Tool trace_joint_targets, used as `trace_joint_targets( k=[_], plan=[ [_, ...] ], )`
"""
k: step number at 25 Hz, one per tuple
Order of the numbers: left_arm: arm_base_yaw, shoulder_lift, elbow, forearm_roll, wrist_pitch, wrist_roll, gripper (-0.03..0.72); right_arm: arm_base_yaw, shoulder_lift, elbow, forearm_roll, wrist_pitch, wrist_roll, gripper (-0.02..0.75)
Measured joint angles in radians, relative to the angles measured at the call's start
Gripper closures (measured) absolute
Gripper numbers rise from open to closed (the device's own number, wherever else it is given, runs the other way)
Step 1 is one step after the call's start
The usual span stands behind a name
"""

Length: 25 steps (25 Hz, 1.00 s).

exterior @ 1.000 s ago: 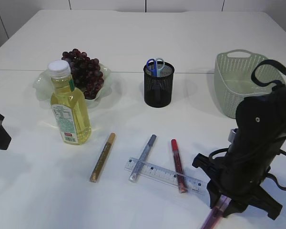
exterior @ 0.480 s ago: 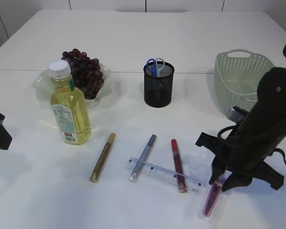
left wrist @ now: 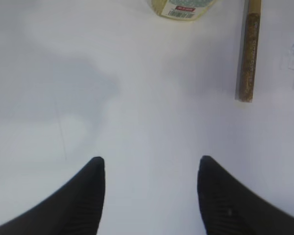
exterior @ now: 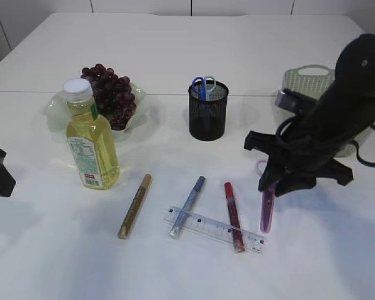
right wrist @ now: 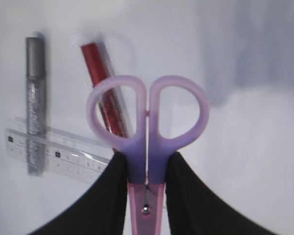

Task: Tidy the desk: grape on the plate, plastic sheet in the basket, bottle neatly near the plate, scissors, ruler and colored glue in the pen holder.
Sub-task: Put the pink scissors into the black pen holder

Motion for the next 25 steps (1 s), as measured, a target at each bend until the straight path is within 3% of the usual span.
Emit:
trace_joint_targets(
  k=[14,25],
  plan=[
    [0.000,0.000,0.000,0.000,0.029,0.000,0.253,-0.056,0.002,-0.302,0.015,-0.107,-0.295,0.541],
    [0.000,0.000,0.000,-0.001,0.060,0.000,0.253,-0.068,0.145,-0.551,0.127,-0.172,-0.554,0.541]
  ],
)
